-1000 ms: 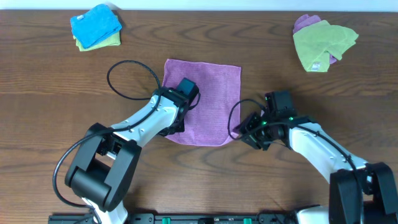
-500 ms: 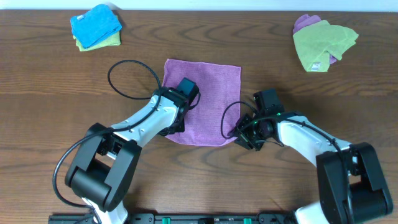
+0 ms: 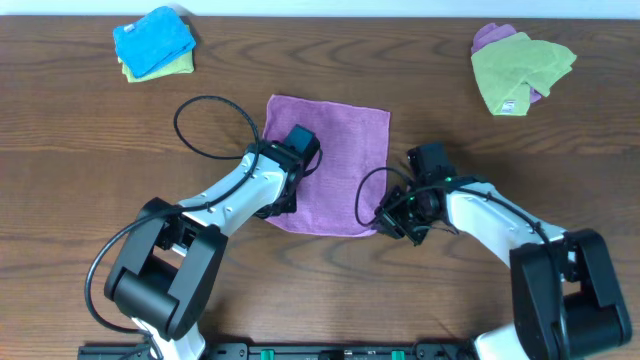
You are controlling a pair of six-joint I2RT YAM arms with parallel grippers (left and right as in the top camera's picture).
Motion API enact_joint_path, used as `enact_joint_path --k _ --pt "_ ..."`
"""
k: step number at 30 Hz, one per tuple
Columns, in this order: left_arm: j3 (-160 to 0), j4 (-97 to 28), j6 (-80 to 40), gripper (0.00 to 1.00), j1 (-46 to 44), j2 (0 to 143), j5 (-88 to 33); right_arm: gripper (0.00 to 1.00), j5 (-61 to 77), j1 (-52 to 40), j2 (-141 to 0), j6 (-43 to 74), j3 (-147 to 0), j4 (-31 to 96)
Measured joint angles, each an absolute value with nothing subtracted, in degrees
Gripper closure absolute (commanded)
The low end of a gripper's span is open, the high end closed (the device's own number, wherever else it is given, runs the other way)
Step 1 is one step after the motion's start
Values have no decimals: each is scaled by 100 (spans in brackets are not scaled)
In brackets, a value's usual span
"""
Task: Fold the cloth
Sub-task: 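Lift the bottom corners with both grippers and fold them up to the top edge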
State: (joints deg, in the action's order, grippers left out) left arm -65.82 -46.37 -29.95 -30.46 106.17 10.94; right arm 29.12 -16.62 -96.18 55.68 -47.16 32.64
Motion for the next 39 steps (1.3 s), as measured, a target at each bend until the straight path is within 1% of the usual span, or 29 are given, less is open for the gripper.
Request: enact_joint_path --k 5,7,11,15,24,31,39 --pt "-6578 -4746 -2976 94 -2928 10449 1094 98 2635 -1662 -9607 5065 -5542 4368" --pt "-6573 -4764 -2976 94 -2869 10210 1092 98 2469 -1662 -9570 4886 -5863 4580" --pt "-6573 -4668 -2976 94 -2842 9594 1066 98 2255 -1660 -9476 4635 -6281 4633" --pt "-6573 -4239 -2936 94 -2842 9389 1052 98 2104 -1660 -9472 4576 -6292 4593" --pt "-6569 -2912 -2576 94 -2759 9553 1050 98 1671 -1660 -9472 4550 -6292 3745" --pt "-6569 -1719 -2397 94 -2187 10007 985 98 1201 -1640 -9502 4554 -6292 2600" --pt "-6569 -478 -2198 94 -1592 10510 215 98 1208 -1559 -10191 4584 -6296 1728"
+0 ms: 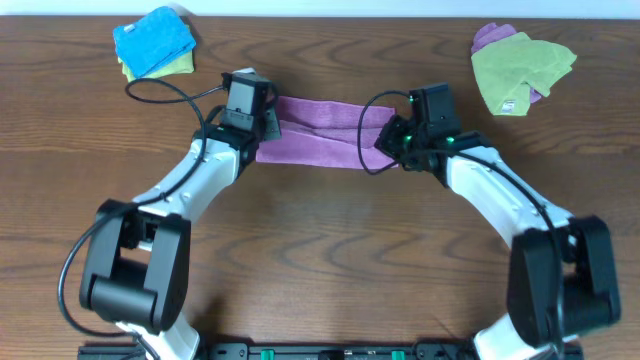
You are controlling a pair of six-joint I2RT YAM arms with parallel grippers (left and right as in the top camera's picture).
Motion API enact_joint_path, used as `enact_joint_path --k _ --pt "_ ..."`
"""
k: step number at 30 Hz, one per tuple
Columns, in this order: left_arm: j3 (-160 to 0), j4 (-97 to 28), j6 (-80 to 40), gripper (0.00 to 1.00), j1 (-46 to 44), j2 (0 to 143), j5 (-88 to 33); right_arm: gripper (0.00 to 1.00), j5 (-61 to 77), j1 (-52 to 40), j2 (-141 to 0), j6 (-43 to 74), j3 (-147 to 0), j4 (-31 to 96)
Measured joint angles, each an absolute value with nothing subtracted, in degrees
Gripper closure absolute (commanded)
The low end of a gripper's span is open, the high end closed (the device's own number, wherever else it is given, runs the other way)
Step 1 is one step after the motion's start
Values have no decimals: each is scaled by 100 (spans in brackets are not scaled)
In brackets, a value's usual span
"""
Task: Fold the cloth
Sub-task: 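Lift the bottom corners with both grippers and fold them up to the top edge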
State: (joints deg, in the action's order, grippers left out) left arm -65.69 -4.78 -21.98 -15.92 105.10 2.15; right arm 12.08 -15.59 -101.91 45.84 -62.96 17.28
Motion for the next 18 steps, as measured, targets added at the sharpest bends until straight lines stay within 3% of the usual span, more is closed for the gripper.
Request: enact_joint_path --k 18 --pt "-6569 751 -1942 94 -1372 10742 -429 99 1203 -1466 -10993 4595 -7153 1535"
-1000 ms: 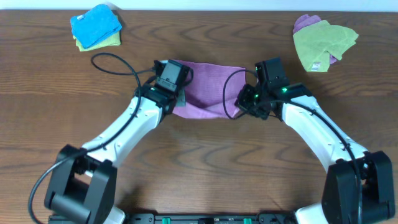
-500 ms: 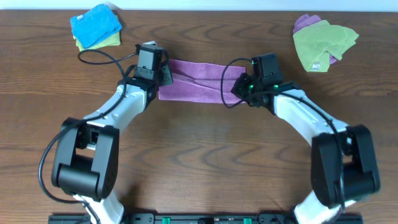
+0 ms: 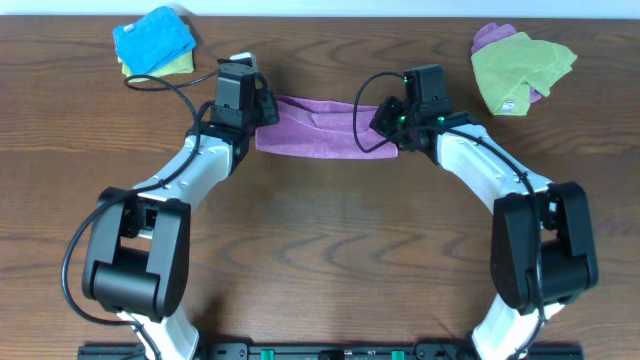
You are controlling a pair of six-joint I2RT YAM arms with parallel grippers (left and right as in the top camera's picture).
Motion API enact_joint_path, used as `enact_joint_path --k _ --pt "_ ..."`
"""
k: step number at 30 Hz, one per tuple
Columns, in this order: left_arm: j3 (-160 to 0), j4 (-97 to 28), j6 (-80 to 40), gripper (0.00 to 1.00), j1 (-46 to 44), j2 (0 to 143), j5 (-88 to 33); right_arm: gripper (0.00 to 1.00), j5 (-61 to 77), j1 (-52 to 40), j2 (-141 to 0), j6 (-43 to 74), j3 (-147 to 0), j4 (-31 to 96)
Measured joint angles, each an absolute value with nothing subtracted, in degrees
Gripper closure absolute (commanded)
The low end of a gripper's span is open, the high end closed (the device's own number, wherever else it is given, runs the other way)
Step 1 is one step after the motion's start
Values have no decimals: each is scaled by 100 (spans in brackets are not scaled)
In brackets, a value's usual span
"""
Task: Fold the cloth
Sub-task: 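Lift the bottom corners with both grippers and fold them up to the top edge, then release the right corner and lift the right gripper away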
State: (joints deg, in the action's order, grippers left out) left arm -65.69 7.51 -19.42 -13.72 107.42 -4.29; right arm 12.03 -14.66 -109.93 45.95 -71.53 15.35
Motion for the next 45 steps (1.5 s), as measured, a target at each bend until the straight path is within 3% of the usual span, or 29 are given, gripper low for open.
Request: enact_joint_path --k 27,45 --pt "-8014 921 -1509 94 -1188 12180 -607 99 1083 -1131 -11513 4128 -7317 -56" --pt "-8093 -541 -1494 94 -1184 12184 -1024 98 1111 -1131 -11546 4091 -7343 1304"
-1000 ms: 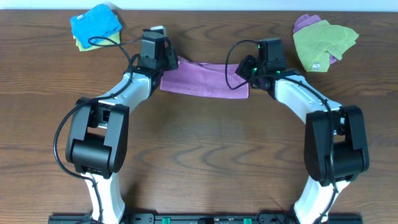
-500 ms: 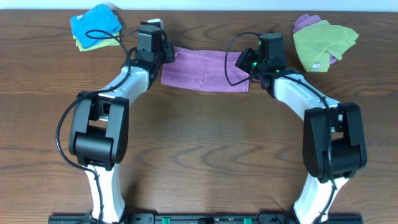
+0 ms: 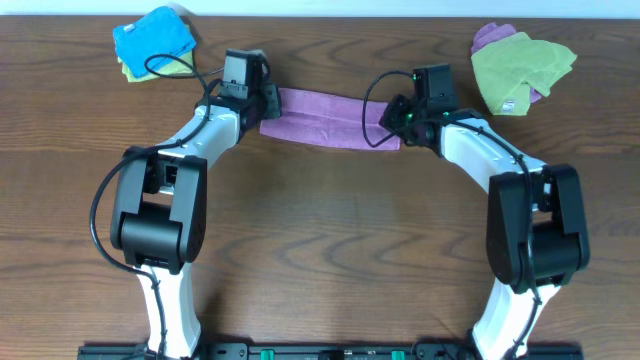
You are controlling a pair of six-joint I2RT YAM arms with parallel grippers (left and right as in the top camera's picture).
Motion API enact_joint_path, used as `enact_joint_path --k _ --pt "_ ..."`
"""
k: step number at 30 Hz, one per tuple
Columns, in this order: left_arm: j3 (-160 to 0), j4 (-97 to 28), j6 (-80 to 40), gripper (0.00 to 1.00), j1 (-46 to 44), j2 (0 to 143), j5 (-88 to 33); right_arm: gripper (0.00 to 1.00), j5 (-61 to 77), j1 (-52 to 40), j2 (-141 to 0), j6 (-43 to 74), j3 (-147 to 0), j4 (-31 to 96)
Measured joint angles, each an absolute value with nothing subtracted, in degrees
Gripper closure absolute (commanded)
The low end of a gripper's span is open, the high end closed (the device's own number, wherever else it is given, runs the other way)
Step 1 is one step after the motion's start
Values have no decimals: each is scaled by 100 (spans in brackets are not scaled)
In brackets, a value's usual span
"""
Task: Fold the cloth
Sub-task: 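Release the right corner and lift the right gripper away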
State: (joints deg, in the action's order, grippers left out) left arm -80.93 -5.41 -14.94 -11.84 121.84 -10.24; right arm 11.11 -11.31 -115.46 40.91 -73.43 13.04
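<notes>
The purple cloth point(image 3: 325, 118) lies as a narrow doubled band across the far middle of the table in the overhead view. My left gripper point(image 3: 270, 103) sits at the band's left end and looks shut on it. At the right end my right gripper point(image 3: 392, 122) also appears shut on the cloth. The fingertips are mostly hidden under the wrists.
A blue cloth on a yellow-green one point(image 3: 153, 40) lies at the far left corner. A green cloth over a purple one point(image 3: 520, 65) lies at the far right. Black cables loop beside both wrists. The brown wooden table point(image 3: 320, 250) stretches toward the front.
Both grippers have moved a little farther back with the cloth's ends. The band now sits slightly farther from the front and looks narrower.
The cloth lay flat as a square, with both grippers at its near corners. Then it was doubled into a band, the grippers at its far edge. After that the band shifted slightly back, and now farther back still.
</notes>
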Motion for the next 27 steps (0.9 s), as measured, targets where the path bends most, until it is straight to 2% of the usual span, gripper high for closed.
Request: enact_joint_path --k 9,11,12,14,16,17,19,25,26,27 --pt "-8093 -908 -1441 94 -1184 12184 -1035 98 1153 -1131 -11548 4093 -7343 1555" --pt "-8093 -913 -1409 93 -1184 12184 -1026 70 1157 -1131 -11548 4084 -7343 1570" --pt "-8093 -913 -1391 90 -1184 12184 -996 62 1151 -1131 -11548 4091 -7343 1575" --pt "-8093 -910 -1323 74 -1184 12184 -945 61 1142 -1125 -11548 4064 -7343 1588" --pt "-8093 -893 -1341 66 -1184 12184 -871 47 1160 -1109 -11548 4029 -7343 1584" --pt "-8095 -888 -1341 57 -1181 12184 -814 40 1170 -1098 -11548 3977 -7343 1581" --pt "-8138 -921 -1306 55 -1181 12184 -659 31 1203 -1041 -11548 3850 -7345 1599" --pt "-8444 -1149 -1133 54 -1177 11981 -515 28 1203 -840 -11430 3710 -7487 1986" --pt "-8482 -1186 -1111 62 -1177 11841 -515 32 1203 -797 -11327 3671 -7524 2078" --pt "-8493 -1201 -1111 74 -1177 11727 -517 40 1197 -766 -11218 3614 -7553 2145"
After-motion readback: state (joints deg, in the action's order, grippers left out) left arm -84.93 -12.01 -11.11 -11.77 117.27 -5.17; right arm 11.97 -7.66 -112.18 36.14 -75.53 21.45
